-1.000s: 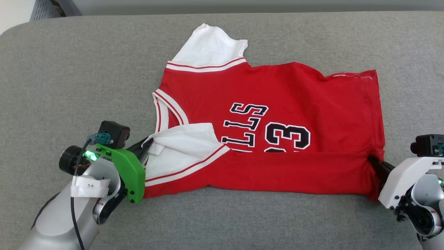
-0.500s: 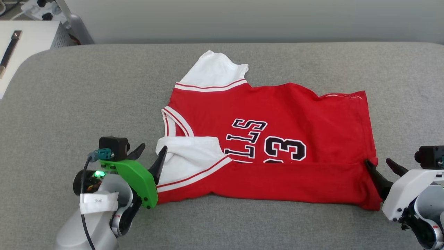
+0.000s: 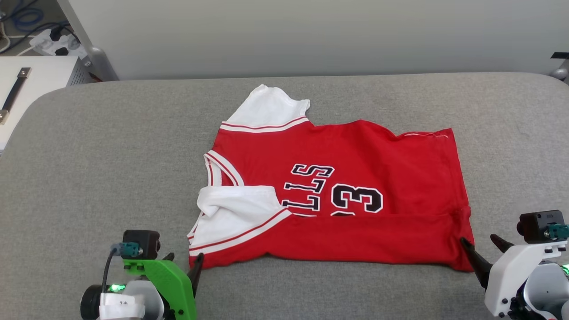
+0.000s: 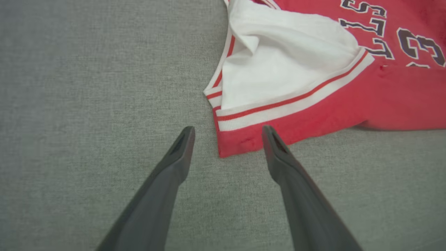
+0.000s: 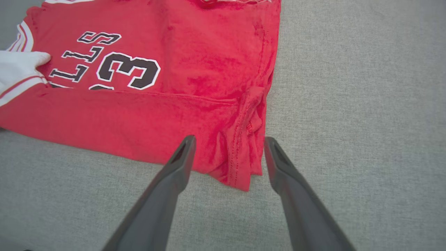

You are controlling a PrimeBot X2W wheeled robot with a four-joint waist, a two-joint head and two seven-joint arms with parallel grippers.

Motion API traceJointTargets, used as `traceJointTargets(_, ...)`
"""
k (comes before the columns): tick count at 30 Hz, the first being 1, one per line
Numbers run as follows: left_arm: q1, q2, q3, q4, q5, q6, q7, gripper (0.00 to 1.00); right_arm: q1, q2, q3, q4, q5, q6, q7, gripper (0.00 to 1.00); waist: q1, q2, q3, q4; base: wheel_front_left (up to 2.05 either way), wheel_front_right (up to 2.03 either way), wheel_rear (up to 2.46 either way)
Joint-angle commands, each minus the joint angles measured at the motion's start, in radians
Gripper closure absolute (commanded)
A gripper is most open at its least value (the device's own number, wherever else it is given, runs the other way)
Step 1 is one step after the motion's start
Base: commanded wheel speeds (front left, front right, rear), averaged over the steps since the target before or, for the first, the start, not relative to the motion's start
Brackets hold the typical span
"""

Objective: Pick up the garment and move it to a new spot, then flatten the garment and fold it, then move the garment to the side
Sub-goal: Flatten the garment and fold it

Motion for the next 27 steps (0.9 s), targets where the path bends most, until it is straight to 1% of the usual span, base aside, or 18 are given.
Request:
traceJointTargets(1,0.015,0.013,0.002,-0.03,-0.001,0.024,0.023,0.0,0.01,0.017,-0.011,-0.025,-0.015,-0.001,0.019,0.0,0.0,0.0,0.02,-0.006,0.0,0.0,0.0)
traceJointTargets(4,0.018,0.035,-0.001,-0.075,0.014,0.072,0.064,0.0,0.021,0.05,-0.022,-0.072,-0.033,-0.001,0.061,0.0,0.0,0.0,0.049,-0.016,0.0,0.0,0.0)
traceJointTargets(6,0.014,0.038,0.0,-0.091,0.016,0.091,0.081,0.0,0.02,0.059,-0.028,-0.095,-0.045,-0.001,0.075,0.0,0.0,0.0,0.068,-0.022,0.0,0.0,0.0)
traceJointTargets(10,-0.006,0.035,0.015,-0.096,0.009,0.112,0.093,0.0,0.01,0.069,-0.035,-0.124,-0.062,-0.001,0.087,0.0,0.0,0.0,0.106,-0.035,0.0,0.0,0.0)
traceJointTargets(13,-0.021,0.034,0.011,-0.081,0.01,0.114,0.106,0.0,0.002,0.076,-0.038,-0.132,-0.068,-0.001,0.09,0.0,0.0,0.0,0.127,-0.042,0.0,0.0,0.0)
traceJointTargets(17,-0.034,0.034,0.007,-0.041,0.016,0.13,0.123,0.0,-0.006,0.08,-0.038,-0.135,-0.071,-0.001,0.09,0.0,0.0,0.0,0.146,-0.05,0.0,0.0,0.0)
traceJointTargets(21,-0.035,0.029,0.003,-0.002,0.005,0.125,0.137,0.0,-0.004,0.083,-0.043,-0.134,-0.07,-0.001,0.089,0.0,0.0,0.0,0.154,-0.052,0.0,0.0,0.0)
traceJointTargets(22,-0.033,0.028,-0.002,0.009,-0.003,0.117,0.147,0.02,-0.003,0.081,-0.046,-0.134,-0.07,-0.001,0.09,0.0,0.0,0.0,0.155,-0.052,0.0,0.0,0.0)
traceJointTargets(23,-0.032,0.026,-0.007,0.013,-0.008,0.106,0.152,0.67,-0.002,0.08,-0.049,-0.133,-0.07,-0.001,0.09,0.0,0.0,0.0,0.155,-0.051,0.0,0.0,0.0)
traceJointTargets(24,-0.032,0.023,-0.01,0.018,-0.015,0.094,0.154,1.0,-0.002,0.078,-0.052,-0.131,-0.07,-0.001,0.09,0.0,0.0,0.0,0.154,-0.051,0.0,0.0,0.0)
traceJointTargets(27,-0.026,0.019,-0.016,0.03,-0.026,0.066,0.15,1.0,-0.001,0.071,-0.061,-0.122,-0.073,-0.001,0.093,0.0,0.0,0.0,0.142,-0.044,0.0,0.0,0.0)
